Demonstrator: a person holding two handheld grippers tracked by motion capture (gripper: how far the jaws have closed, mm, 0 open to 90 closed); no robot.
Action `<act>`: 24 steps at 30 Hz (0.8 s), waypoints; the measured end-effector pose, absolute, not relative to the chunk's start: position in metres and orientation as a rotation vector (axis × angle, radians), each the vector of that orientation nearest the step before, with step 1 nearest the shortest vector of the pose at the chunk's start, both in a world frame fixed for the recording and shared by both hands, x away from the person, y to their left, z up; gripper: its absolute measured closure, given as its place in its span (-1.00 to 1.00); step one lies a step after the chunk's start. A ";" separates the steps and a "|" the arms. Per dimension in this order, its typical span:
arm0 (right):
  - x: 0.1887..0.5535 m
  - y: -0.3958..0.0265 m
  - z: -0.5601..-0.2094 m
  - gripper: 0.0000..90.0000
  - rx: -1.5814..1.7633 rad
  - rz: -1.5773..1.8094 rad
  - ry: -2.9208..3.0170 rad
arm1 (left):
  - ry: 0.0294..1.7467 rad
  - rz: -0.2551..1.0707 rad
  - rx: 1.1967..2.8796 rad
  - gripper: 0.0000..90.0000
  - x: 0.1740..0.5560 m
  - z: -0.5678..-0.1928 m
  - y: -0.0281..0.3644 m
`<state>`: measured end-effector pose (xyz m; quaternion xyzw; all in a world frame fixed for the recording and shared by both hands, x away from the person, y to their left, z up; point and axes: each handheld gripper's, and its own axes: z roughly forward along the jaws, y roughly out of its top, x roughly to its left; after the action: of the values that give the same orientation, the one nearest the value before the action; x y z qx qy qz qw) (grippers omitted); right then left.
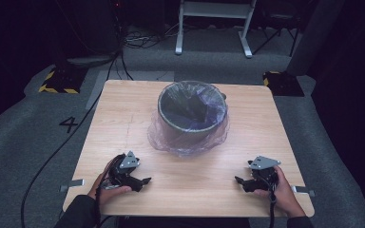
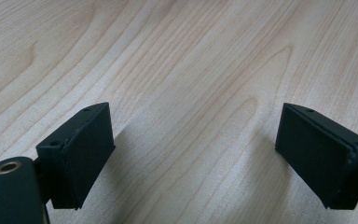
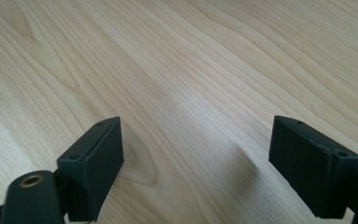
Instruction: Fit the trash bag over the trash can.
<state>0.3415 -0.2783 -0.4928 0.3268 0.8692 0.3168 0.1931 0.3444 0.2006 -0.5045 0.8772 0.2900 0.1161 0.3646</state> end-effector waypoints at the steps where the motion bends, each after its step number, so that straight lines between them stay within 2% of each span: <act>1: 0.341 -0.280 -0.494 -0.63 0.925 0.901 2.429 | 0.746 0.297 2.256 -0.75 0.344 -0.505 0.201; 6: 0.338 -0.295 -0.504 -0.66 1.036 1.046 2.377 | 0.747 0.297 2.256 -0.76 0.344 -0.505 0.201; 24: 0.339 -0.298 -0.504 -0.71 1.079 1.037 2.368 | 0.741 0.292 2.259 -0.76 0.345 -0.505 0.201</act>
<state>0.3389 -0.2983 -0.5042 0.3795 0.8332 0.3649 0.1692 0.3446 0.2008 -0.5046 0.8781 0.2879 0.1136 0.3648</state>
